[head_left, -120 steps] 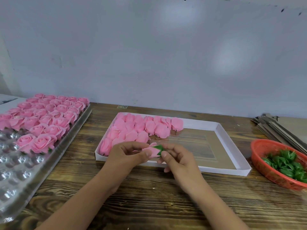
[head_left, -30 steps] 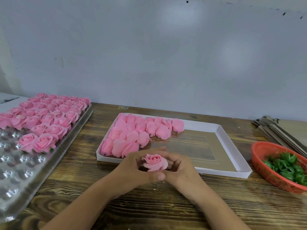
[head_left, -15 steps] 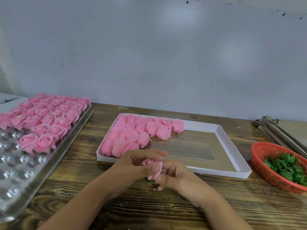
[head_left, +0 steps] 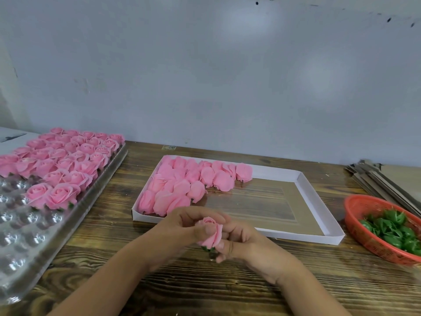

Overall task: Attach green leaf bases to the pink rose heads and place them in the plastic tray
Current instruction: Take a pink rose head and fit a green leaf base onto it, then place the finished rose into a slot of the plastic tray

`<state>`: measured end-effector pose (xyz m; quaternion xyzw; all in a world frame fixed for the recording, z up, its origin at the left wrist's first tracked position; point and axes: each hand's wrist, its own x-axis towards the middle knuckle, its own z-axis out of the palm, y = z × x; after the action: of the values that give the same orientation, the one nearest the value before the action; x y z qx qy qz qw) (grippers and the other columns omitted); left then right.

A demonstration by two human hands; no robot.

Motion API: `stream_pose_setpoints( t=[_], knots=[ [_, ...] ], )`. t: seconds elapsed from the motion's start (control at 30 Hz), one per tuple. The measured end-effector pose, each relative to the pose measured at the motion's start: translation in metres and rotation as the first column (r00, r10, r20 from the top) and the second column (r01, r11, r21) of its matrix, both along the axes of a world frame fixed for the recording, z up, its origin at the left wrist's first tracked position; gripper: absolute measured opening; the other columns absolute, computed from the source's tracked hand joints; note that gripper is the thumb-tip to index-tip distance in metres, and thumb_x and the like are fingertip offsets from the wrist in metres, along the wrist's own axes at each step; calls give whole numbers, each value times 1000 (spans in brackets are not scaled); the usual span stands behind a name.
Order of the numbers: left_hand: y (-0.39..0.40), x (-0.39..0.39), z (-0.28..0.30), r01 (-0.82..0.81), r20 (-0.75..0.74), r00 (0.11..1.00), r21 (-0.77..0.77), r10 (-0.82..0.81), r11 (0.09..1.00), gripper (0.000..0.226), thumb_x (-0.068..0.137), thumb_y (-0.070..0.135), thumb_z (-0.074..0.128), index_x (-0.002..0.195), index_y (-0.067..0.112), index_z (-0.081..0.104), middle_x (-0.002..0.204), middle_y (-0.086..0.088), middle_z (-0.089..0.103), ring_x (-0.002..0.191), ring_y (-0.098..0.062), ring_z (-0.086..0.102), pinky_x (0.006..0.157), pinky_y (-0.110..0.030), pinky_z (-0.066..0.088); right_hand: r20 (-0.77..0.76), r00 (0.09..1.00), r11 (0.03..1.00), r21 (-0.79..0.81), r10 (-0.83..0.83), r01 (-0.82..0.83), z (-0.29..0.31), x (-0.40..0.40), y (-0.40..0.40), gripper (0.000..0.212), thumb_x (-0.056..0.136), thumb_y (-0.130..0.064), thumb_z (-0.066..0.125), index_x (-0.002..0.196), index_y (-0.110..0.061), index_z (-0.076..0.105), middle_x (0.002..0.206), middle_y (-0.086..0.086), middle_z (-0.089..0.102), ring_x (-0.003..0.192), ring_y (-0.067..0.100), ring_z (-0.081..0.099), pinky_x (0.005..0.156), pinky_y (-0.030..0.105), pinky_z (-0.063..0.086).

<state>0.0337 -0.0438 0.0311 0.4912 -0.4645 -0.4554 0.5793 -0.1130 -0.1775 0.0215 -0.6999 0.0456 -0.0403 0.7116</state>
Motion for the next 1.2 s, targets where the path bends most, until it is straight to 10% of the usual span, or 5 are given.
stream_pose_setpoints(
  t=[0.6,1.2],
  knots=[
    [-1,10,-7,200,18,980,-1,-200,980,65,84,22,82,142,14,52,123,-11,63,112,-28,63,99,-49,52,55,997,951,300,62,-76,-3,-1,0,43,82,-37,78,120,-18,70,112,7,63,94,17,53,82,27,52],
    [0,6,-7,-31,141,989,-40,37,999,46,78,32,86,120,21,71,107,-1,72,104,-19,68,88,-30,54,28,999,962,270,39,-46,-6,-1,-6,44,82,-33,78,120,-13,70,101,-1,65,88,11,53,78,24,51]
  ],
)
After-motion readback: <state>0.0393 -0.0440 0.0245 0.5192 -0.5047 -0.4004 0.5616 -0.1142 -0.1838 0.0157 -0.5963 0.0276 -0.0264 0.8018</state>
